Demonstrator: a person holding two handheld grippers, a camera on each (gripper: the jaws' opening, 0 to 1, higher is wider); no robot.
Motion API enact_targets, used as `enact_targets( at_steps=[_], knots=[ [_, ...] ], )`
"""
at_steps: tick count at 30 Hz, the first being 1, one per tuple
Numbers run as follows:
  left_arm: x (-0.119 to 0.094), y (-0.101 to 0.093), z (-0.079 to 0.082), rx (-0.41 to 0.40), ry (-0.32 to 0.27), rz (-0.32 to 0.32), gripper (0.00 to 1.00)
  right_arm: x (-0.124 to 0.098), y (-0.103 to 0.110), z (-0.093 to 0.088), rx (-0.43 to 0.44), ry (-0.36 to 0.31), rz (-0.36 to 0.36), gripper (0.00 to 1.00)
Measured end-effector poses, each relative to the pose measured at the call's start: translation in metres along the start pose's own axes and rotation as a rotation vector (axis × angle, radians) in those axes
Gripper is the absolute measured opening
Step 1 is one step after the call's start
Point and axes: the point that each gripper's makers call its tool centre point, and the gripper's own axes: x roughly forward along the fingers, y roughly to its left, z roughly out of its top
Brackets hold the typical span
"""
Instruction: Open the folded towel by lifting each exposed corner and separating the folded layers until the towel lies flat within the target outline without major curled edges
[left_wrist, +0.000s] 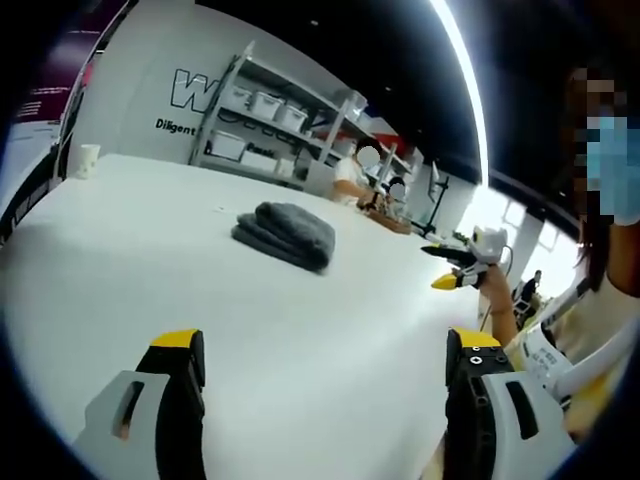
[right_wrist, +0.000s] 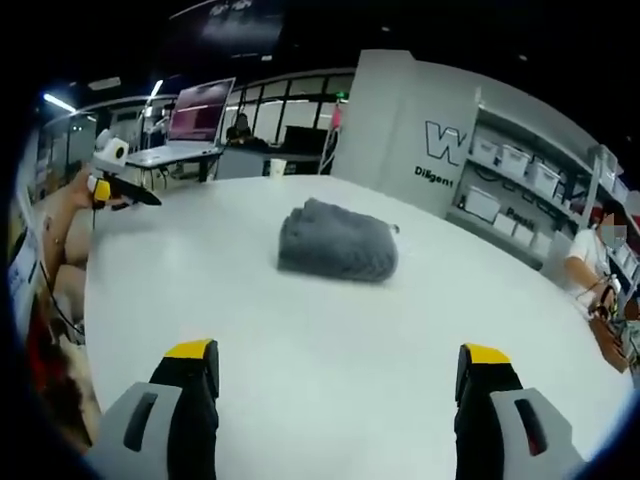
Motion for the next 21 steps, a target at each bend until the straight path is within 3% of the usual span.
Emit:
enact_targets(
  at_steps=[7, 21],
  knots=[
    [0.006, 0.001, -0.003, -0.017, 0.009, 0.001, 0.98, 0.001, 0.0, 0.026, -0.057, -0.016, -0.003, 0.98],
    [-0.008, 0.01, 0.0, -0.014, 0.003, 0.026, 0.98, 0.018, 0.014, 0.082, -0.174, -0.042, 0.018, 0.95]
  ],
)
